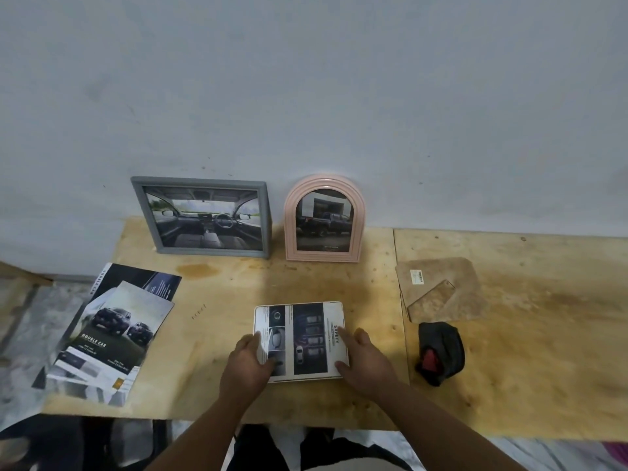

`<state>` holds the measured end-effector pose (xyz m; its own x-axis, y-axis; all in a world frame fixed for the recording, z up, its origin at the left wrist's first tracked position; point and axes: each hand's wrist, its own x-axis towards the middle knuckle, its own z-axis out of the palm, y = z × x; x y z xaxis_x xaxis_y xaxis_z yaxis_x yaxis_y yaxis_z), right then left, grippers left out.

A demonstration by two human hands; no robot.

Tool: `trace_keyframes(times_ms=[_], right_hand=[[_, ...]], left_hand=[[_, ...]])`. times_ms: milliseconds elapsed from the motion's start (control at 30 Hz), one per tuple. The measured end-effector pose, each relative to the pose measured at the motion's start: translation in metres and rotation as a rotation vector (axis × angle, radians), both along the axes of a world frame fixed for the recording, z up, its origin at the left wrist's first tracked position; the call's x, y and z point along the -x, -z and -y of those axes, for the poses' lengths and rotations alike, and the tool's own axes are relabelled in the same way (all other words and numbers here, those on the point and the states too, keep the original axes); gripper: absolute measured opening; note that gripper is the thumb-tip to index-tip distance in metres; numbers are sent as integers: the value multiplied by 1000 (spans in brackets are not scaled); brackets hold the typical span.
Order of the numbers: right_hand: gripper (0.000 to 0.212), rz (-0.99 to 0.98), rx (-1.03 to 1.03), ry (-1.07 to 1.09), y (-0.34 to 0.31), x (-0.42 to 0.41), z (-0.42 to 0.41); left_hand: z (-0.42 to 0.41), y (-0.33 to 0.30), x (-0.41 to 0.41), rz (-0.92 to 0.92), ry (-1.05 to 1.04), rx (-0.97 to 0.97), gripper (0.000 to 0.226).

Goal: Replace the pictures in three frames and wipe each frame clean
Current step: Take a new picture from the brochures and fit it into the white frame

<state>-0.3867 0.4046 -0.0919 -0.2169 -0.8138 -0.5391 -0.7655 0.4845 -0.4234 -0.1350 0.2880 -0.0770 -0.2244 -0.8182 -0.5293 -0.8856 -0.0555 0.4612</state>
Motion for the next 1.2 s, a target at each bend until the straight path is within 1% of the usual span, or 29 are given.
trace_keyframes(times_ms=[67,167,367,500,600,733,833,900,967,1033,1100,1200], right_hand=[[81,-32,-24,-41,1,-2,1],[82,-35,-27,-14,3,-3,4],[83,-75,-27,-53,7,-1,6],[77,-24,8,-16,0,6,10],[66,1,110,151,-13,29,18],[55,25,235,448,-30,85,25],[51,-40,227,652,-37,137,28],[60,-97,178,787,-38,168,30],[73,-144,30,860,-34,197,30],[93,-164,-131,870,-26,220,26],[111,-179,-228,836,-16,231,22],[120,-200,-235,857,-6,232,22]], left_hand=[[1,-3,1,3,11,2,75],[4,-3,0,15,50,1,73],[2,-3,-5,106,223,65,71],[2,1,-11,132,274,85,74],[5,3,-12,132,254,83,82],[9,6,-11,172,264,50,109],[9,2,-8,288,329,29,127],[7,0,-7,379,376,13,133],[5,0,-7,401,373,-17,138],[2,2,-8,388,349,-28,142],[0,3,-6,390,335,-15,140],[-1,2,-4,412,347,8,135]])
